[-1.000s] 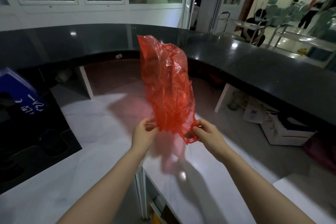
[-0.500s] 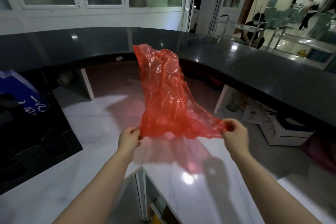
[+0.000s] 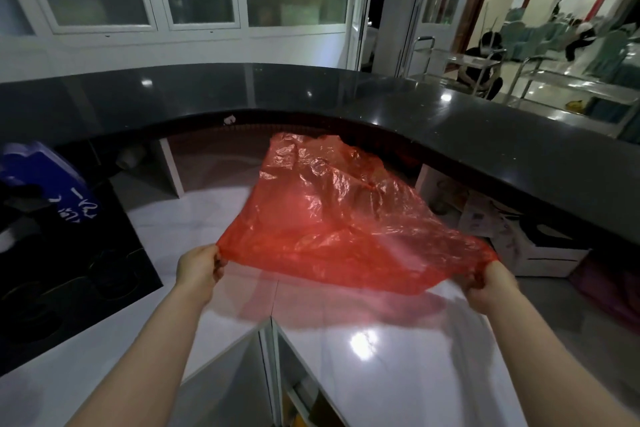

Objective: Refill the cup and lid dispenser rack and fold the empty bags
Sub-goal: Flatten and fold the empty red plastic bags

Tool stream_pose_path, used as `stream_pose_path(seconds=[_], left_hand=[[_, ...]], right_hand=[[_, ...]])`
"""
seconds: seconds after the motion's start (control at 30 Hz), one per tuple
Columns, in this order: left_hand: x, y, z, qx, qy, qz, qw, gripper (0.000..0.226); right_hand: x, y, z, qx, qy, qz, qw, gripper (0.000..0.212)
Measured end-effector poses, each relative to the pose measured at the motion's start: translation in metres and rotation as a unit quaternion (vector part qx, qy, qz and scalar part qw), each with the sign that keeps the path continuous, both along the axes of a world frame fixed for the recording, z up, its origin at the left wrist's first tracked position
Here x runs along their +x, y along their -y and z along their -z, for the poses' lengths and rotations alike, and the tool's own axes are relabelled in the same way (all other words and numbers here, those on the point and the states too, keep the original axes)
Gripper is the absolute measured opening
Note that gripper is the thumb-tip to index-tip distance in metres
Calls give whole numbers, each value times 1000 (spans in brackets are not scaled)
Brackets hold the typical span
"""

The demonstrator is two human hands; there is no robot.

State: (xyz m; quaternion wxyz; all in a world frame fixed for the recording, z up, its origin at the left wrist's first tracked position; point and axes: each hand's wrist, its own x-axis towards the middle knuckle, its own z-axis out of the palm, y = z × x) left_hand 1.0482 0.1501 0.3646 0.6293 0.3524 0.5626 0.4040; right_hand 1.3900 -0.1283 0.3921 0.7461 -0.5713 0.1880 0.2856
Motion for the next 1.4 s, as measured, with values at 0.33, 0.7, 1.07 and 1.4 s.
stream_pose_path(seconds=[0.33, 0.7, 1.07, 1.4], left_hand=[[-3, -5, 2, 32, -37, 13, 999, 17], [-8, -7, 19, 95, -153, 81, 980, 17], [0, 33, 5, 419, -405, 167, 795, 31], [26, 47, 48, 402, -476, 456, 636, 72]], right_hand=[[7, 32, 4, 58, 19, 43, 997, 38], [-16, 53, 21, -179, 177, -62, 966, 39], [-85, -18, 5, -319, 669, -268, 616, 30], [-80, -41, 45, -503, 644, -418, 397, 39]])
